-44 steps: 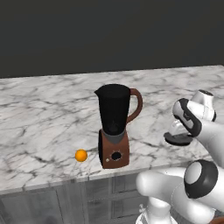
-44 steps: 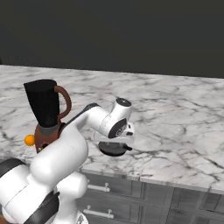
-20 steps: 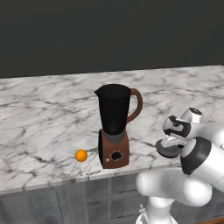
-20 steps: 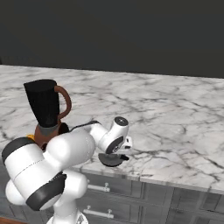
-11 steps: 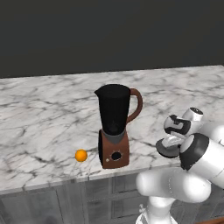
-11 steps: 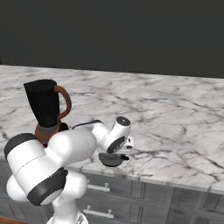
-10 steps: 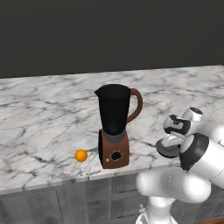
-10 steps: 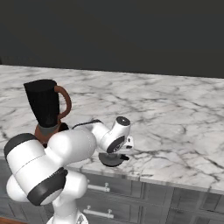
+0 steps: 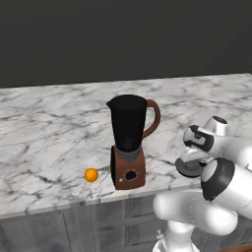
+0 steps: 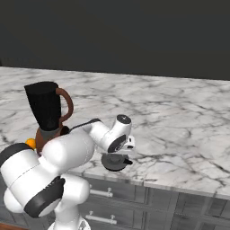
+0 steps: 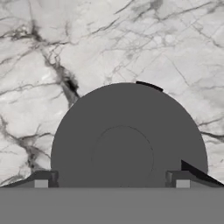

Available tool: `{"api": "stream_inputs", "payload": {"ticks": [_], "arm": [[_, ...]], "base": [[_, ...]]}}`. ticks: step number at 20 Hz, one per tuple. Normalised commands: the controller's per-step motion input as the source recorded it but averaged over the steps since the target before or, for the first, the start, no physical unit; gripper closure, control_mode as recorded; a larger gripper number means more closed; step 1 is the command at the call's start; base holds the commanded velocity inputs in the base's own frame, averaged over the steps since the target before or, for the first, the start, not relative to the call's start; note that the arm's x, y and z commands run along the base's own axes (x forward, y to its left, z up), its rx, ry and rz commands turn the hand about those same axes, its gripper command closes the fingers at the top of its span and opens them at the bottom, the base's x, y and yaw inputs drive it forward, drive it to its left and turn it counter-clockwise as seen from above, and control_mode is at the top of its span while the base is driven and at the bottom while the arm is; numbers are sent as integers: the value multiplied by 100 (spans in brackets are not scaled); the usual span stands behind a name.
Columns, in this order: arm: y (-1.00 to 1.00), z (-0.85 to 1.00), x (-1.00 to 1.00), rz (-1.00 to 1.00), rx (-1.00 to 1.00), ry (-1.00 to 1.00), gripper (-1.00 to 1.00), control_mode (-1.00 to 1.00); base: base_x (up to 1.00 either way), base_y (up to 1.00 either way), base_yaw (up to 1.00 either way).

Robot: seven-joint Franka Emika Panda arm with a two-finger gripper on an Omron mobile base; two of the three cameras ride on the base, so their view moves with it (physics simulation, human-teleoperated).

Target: Open the blender lid, put the orange in the blender, close the lid, and start the blender.

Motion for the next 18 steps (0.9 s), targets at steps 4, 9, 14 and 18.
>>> {"api": "stream_inputs", "payload": {"ticks": [4,9,14,18], "arm": [[1,64,-21,-5,0,0,-100,-100],[8,78,-25,-4,0,-2,-100,-100],[15,39,-28,-2,0,-3,-100,-100],[0,0,-4,0,0,-2,-100,-100]], "base": [[0,0,0],[0,0,0],[0,0,0],[0,0,0]]}}
